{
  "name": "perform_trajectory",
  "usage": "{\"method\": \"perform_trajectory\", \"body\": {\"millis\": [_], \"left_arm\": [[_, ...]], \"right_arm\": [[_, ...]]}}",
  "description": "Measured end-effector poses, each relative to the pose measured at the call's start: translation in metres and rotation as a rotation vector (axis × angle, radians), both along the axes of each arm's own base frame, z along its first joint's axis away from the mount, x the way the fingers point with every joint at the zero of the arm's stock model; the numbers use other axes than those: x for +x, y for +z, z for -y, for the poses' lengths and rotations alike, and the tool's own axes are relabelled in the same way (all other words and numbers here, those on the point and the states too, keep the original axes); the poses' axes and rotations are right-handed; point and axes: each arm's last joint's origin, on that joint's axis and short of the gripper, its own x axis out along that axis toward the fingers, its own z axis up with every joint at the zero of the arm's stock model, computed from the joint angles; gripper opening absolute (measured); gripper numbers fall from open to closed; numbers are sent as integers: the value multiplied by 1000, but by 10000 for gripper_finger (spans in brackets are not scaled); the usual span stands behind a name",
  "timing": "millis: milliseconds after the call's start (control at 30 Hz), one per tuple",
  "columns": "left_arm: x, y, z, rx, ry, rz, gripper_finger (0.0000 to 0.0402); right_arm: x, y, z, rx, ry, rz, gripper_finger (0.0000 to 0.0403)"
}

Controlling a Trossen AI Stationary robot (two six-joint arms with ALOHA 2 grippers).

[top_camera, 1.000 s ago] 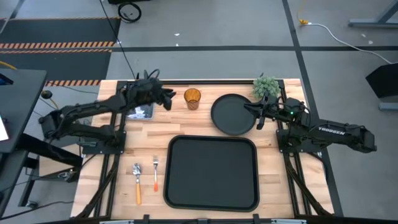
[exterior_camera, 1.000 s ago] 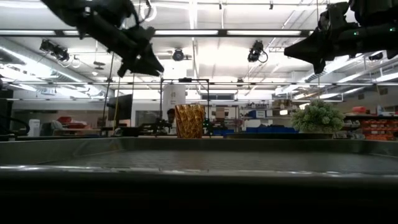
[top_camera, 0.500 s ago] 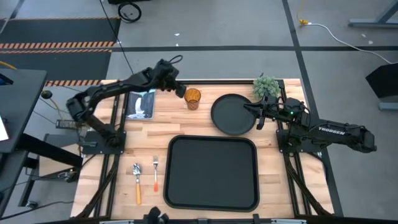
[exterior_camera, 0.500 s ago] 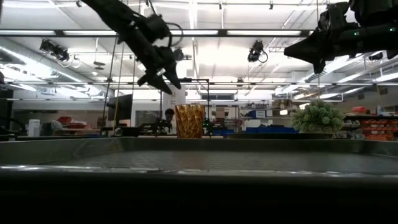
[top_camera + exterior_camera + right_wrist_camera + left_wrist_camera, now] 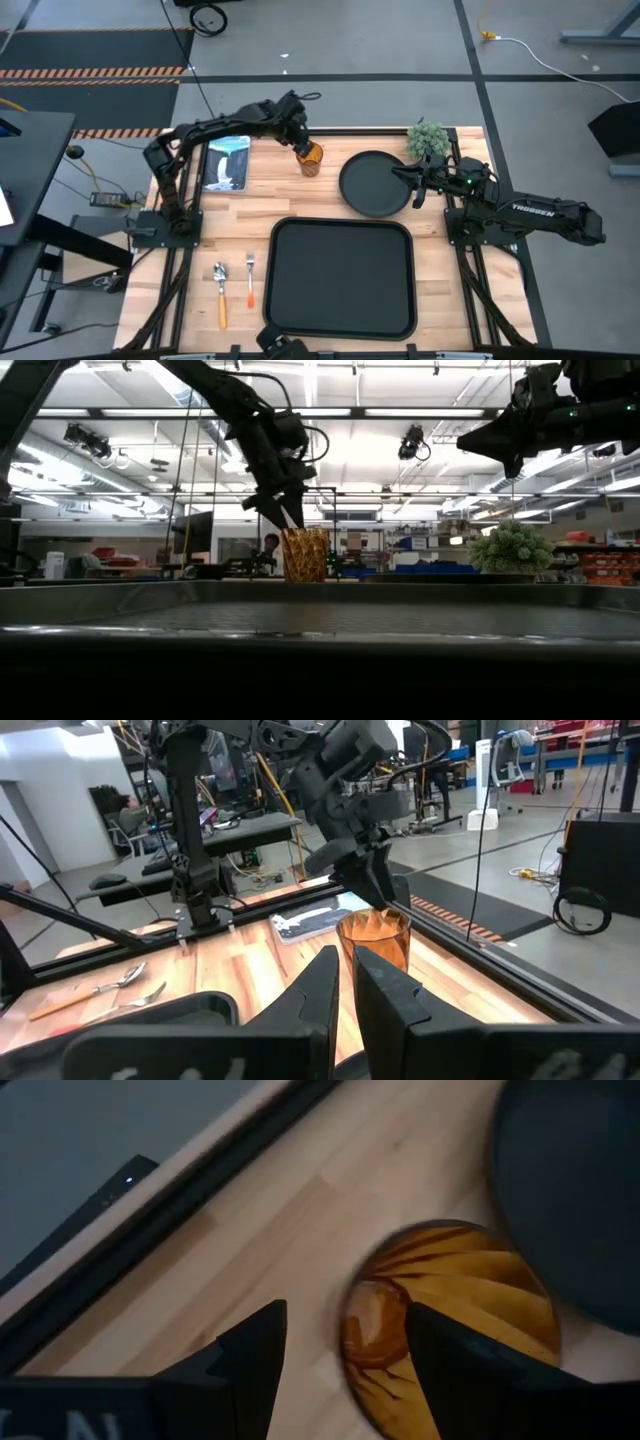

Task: Pick and place plate/cup/fork/spoon on tray
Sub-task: Put the brown cup on the black tray

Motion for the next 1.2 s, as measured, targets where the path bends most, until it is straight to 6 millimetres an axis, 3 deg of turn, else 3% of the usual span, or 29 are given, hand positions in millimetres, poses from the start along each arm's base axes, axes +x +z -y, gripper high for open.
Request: {"method": "perform_trajectory", "body": {"millis": [333, 533, 1200], "left_arm": [[7, -13, 0, -31, -28, -127, 201], [13, -13, 10, -1, -57, -160, 186], [9, -14, 18, -28, -110, -231, 14]], "right_arm": [[0, 0, 0, 0, 1, 3, 41], [0, 1, 0, -5, 1, 14, 41], [1, 2, 0, -6, 1, 17, 41]]}}
